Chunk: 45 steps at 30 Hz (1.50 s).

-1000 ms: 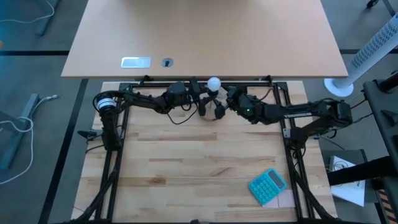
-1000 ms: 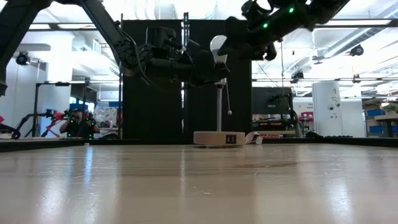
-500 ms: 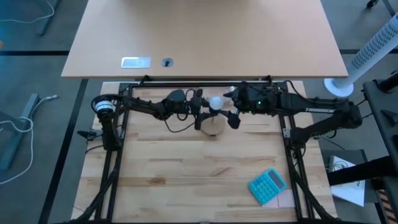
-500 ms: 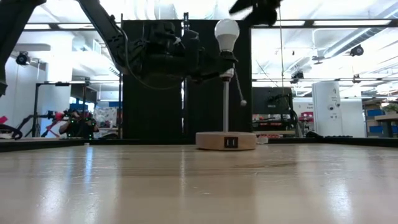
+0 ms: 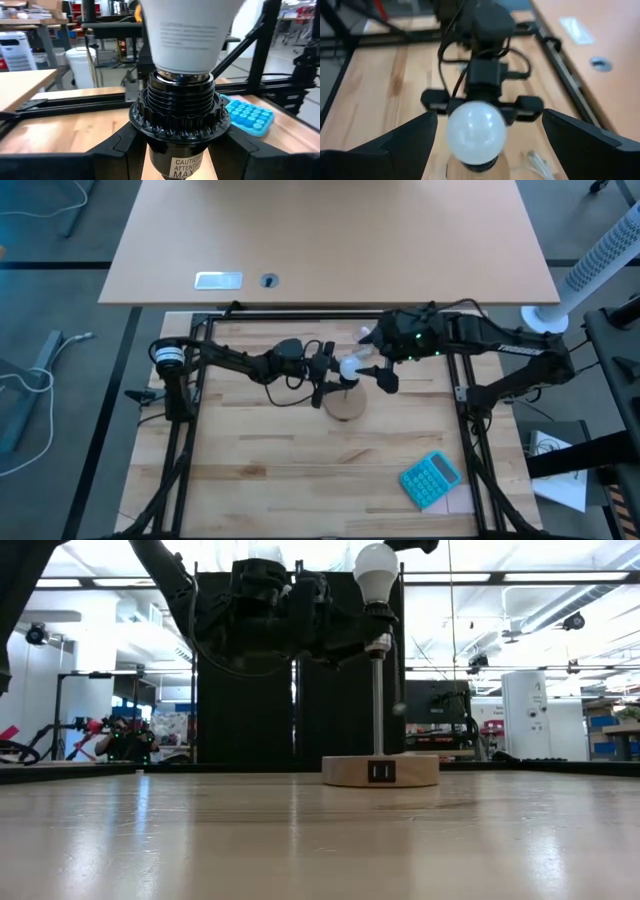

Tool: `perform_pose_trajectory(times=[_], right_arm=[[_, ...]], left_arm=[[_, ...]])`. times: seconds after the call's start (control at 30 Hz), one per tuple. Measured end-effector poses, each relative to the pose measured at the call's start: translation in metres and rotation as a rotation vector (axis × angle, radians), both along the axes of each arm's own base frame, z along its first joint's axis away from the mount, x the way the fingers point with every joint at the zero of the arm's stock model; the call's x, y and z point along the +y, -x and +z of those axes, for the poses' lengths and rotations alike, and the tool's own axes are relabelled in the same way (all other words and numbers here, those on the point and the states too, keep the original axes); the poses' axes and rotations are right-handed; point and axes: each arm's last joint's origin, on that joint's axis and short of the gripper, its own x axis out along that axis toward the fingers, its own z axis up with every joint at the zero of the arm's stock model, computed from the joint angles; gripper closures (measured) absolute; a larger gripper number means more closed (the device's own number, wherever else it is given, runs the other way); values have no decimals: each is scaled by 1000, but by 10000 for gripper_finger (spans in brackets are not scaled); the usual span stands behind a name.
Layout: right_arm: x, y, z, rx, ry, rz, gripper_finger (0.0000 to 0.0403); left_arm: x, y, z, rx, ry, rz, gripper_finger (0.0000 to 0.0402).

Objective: Screw lightbulb
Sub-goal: Insert the lightbulb into the lamp

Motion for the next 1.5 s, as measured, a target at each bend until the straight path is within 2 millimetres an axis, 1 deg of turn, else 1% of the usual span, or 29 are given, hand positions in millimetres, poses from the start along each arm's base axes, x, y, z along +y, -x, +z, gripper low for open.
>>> perform_pose_trajectory(times=[0.1, 0.2, 0.33, 0.47, 0.53, 0.6, 0.67, 0.83, 1.1, 1.3, 1.4, 1.5], right_arm=[[5, -9, -2, 11, 14, 41, 48], [8, -13, -7, 48, 18, 63, 48], [13, -11, -9, 90, 8, 77, 48], [14, -12, -7, 68, 20, 80, 48], [13, -17, -7, 48, 42, 75, 48], [13, -18, -8, 50, 65, 63, 48], [12, -21, -11, 64, 87, 55, 48], [12, -24, -13, 74, 102, 62, 48], [6, -26, -17, 85, 88, 42, 48], [-3, -26, -23, 100, 36, -17, 59], [-4, -26, -29, 113, -11, -9, 70], [-3, -27, -28, 103, -42, 9, 78]], left_arm=[[-7, -5, -5, -24, -4, 23, 233], [-9, -6, -7, -49, -9, 27, 222], [-11, -5, -14, 9, -13, 33, 190], [-10, -5, -12, 1, -33, 62, 157], [-9, -5, -15, 38, -51, 97, 143], [-9, -5, -19, 73, -60, 106, 132], [-9, -4, -19, 84, -61, 106, 123], [-11, -3, -14, 73, -74, 100, 114], [-13, 5, -1, 135, -134, 86, 113], [-15, 15, 14, 188, -145, 80, 114], [-16, 23, 23, 231, -142, 76, 116], [-17, 31, 31, 267, -141, 72, 116]])
